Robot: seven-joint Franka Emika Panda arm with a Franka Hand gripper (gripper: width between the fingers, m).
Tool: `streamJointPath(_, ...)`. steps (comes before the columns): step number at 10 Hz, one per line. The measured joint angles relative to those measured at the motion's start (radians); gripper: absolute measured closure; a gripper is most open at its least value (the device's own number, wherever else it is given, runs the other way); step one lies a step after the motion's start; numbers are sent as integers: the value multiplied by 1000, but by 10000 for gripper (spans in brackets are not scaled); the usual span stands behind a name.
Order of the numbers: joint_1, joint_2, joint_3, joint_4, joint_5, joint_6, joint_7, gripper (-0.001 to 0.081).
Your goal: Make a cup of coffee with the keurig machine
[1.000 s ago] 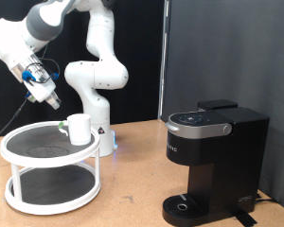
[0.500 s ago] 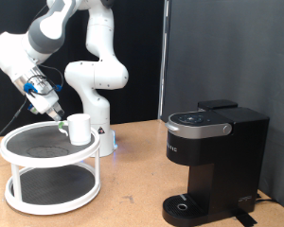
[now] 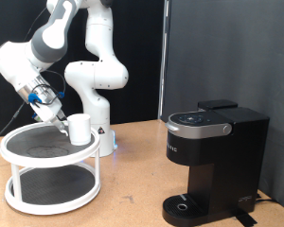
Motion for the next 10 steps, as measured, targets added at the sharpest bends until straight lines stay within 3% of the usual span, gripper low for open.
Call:
streamJointPath(2, 3, 3, 0, -9, 7, 17, -6, 119)
streamJointPath(3, 4, 4, 0, -12, 7, 19, -9, 296)
streamJointPath(4, 4, 4, 0, -15, 7, 19, -13, 296)
streamJointPath(5, 4, 4, 0, -16, 7, 20, -19, 496)
streamJointPath(6, 4, 4, 0, -17, 7, 20, -21, 496)
streamJointPath(7, 4, 4, 0, -17, 7, 21, -21, 633)
streamJointPath(8, 3, 4, 0, -17, 7, 21, -21, 633)
streamJointPath(9, 2, 4, 0, -17, 7, 21, -20, 772)
streamJointPath(10, -1, 3, 0, -14, 9, 15, -13, 795)
